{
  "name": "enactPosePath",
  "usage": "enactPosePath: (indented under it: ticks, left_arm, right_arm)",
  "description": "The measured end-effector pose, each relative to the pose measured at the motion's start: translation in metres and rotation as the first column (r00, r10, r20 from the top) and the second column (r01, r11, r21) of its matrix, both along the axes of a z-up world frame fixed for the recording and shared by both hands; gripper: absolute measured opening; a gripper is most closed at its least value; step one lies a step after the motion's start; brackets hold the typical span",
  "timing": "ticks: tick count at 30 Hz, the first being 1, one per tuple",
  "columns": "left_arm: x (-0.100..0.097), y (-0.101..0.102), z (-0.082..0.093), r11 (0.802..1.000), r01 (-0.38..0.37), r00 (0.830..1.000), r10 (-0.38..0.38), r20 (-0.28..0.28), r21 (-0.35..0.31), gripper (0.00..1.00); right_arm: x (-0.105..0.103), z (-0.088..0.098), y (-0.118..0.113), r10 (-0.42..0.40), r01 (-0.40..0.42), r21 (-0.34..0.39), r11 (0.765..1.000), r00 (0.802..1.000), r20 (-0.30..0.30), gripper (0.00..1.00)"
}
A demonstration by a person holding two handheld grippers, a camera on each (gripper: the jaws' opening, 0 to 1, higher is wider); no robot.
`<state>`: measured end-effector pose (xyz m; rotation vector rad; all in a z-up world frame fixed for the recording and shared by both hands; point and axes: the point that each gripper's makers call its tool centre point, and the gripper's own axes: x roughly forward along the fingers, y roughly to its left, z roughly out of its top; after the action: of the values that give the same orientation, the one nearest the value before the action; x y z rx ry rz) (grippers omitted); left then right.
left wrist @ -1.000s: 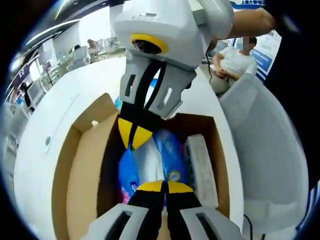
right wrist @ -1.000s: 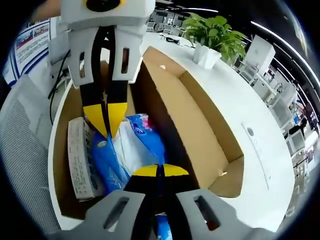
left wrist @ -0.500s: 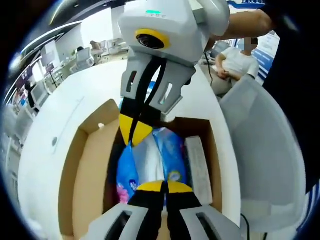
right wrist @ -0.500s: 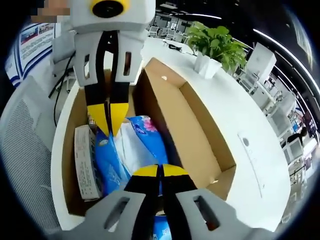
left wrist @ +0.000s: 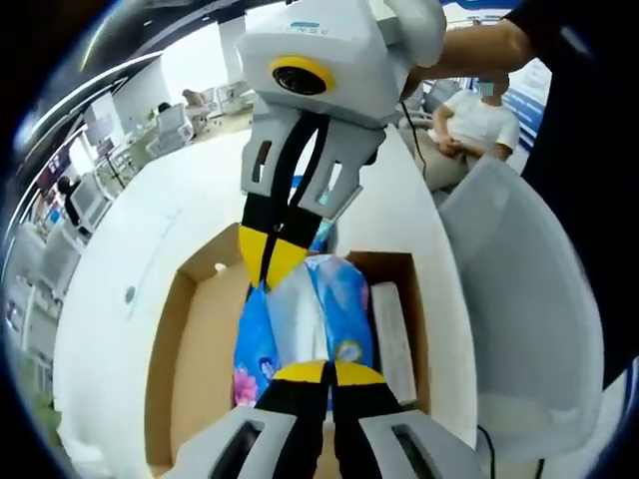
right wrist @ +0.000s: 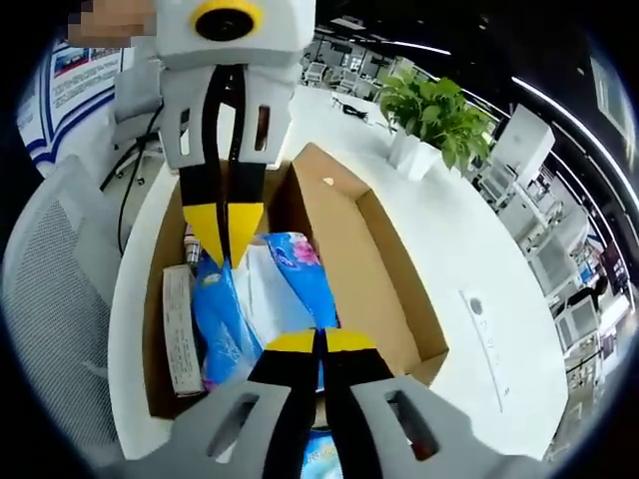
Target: Operate the shoe box by opening the lid, removing the specified soft item, and placing it in the target area until the item is outside and the box remains undamaged.
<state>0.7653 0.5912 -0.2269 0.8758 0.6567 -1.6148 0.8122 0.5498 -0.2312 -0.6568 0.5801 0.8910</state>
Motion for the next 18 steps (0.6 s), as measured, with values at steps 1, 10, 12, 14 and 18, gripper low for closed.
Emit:
enactPosePath:
  ticks: [1,10,12,14,18]
  left_arm:
    - [0.000,0.000,0.002,1.000,-0.003,1.000,0.003,0.001,-0.001,0.00]
    - [-0.001,-0.006,0.025,1.000,-0.022,1.000,0.022,-0.002,0.010,0.00]
    - [-0.003,-0.009,0.028,1.000,-0.021,1.000,0.021,-0.003,0.010,0.00]
    - [-0.006,-0.013,0.032,1.000,-0.016,1.000,0.016,-0.003,0.011,0.00]
    - [-0.009,-0.024,0.039,1.000,-0.004,1.000,0.004,-0.007,0.001,0.00]
  right_arm:
    - [0.002,0.001,-0.001,0.002,-0.002,0.002,1.000,1.000,0.002,0.00]
    - [0.003,0.026,-0.004,0.020,-0.022,0.030,0.999,0.999,0.041,0.00]
    - [0.004,0.032,-0.006,0.018,-0.020,0.043,0.999,0.999,0.050,0.00]
    - [0.003,0.037,-0.010,0.017,-0.020,0.049,0.999,0.998,0.056,0.00]
    - [0.001,0.044,-0.021,0.012,-0.015,0.055,0.998,0.998,0.063,0.00]
